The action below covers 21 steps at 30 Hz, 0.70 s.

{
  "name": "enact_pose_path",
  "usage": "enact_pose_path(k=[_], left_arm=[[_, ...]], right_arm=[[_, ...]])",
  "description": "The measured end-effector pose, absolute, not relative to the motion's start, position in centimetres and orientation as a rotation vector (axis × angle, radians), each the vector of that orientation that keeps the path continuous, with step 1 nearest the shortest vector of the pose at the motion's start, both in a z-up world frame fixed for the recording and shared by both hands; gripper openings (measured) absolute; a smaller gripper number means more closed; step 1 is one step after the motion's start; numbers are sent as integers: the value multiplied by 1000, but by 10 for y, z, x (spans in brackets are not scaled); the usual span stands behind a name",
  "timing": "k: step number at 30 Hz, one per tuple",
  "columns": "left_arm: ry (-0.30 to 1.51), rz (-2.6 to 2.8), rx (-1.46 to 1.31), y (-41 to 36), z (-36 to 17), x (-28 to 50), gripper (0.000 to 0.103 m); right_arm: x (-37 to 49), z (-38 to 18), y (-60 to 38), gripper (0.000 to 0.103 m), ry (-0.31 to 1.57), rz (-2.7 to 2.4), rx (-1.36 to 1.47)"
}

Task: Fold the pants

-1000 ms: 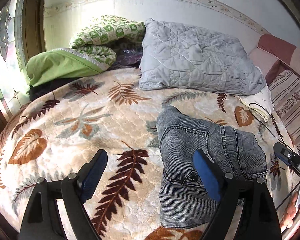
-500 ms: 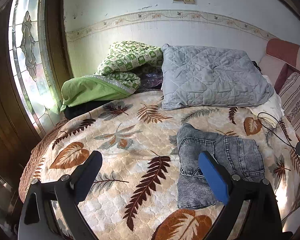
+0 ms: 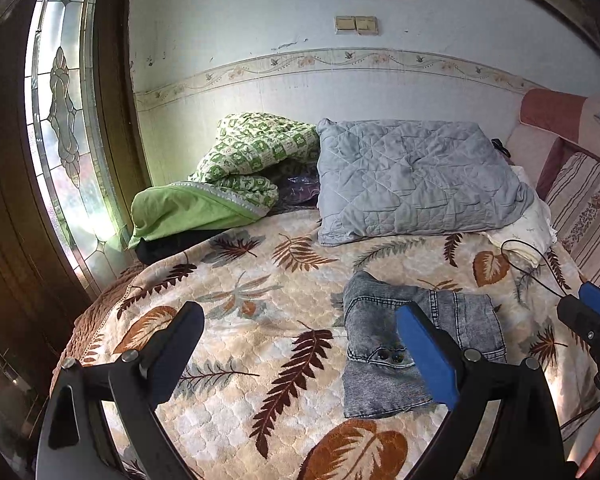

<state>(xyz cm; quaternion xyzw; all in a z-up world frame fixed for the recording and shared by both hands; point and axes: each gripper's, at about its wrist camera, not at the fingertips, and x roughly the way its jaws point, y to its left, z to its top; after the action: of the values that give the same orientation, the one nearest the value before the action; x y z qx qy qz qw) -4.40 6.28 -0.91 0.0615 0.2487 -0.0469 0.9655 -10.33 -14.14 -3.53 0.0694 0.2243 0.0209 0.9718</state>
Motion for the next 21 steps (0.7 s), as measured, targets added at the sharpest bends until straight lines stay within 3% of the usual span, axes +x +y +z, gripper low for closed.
enact_pose_path(k=[21], left_arm=[[511,-88,125,58,-9,-42,97]], right_arm=[[-90,-53,-141,65,497,30,104]])
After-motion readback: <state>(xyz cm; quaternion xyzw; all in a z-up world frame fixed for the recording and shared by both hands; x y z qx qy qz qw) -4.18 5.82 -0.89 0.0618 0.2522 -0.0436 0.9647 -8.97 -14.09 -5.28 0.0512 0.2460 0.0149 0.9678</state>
